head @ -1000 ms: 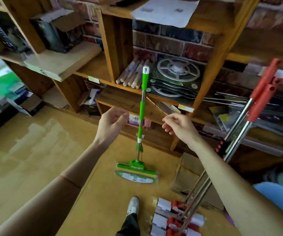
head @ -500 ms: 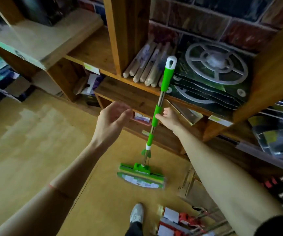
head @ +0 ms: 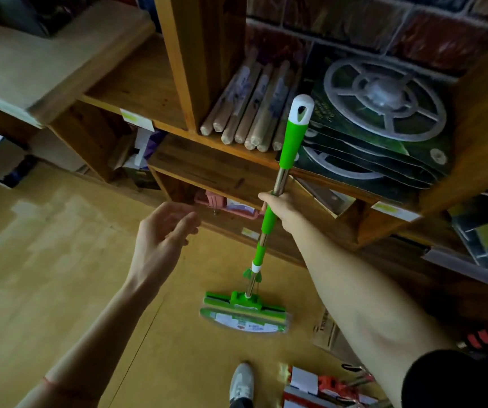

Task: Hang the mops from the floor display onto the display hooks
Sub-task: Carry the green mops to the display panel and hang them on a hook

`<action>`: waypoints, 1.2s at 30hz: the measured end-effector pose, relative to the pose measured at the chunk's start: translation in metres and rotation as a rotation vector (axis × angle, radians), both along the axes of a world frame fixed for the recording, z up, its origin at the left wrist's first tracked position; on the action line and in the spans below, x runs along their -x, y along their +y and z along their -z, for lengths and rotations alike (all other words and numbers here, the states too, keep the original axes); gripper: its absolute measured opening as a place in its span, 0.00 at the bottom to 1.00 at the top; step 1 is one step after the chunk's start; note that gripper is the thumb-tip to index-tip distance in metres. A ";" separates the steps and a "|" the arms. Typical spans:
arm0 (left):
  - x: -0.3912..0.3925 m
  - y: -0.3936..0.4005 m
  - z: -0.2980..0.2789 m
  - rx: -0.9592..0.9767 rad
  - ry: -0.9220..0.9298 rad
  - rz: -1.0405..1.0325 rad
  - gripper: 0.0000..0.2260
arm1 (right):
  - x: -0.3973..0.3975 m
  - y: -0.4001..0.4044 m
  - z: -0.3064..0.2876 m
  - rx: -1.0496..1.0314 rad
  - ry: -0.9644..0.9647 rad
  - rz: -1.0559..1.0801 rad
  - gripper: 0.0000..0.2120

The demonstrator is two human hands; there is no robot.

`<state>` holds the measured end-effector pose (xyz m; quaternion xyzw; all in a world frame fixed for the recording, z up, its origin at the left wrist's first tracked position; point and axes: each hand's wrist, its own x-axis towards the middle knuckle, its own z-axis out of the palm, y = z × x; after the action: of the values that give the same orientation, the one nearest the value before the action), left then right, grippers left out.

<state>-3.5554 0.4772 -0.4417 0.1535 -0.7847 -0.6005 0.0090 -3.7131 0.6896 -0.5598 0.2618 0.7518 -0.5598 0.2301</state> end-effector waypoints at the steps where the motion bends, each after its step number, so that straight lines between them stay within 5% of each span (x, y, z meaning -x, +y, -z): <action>1: 0.000 0.002 -0.001 -0.006 -0.003 0.004 0.05 | -0.005 -0.002 0.003 -0.006 -0.009 0.034 0.08; 11: -0.036 0.028 -0.054 -0.027 0.107 0.088 0.03 | -0.093 -0.006 -0.078 -0.037 0.100 0.165 0.18; 14: -0.055 0.041 -0.076 -0.043 0.138 0.121 0.04 | -0.135 0.001 -0.133 -0.047 0.212 0.118 0.09; 27: -0.246 0.153 -0.257 -0.088 0.496 0.411 0.06 | -0.430 0.126 -0.388 -0.143 0.701 0.316 0.09; 36: -0.369 0.260 -0.345 -0.202 0.612 0.713 0.05 | -0.629 0.210 -0.487 -0.287 0.888 0.679 0.10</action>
<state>-3.1867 0.7369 -0.0967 -0.3088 -0.6873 -0.6572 0.0182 -3.0842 0.8999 -0.0724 0.2569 0.7186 -0.5509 -0.3379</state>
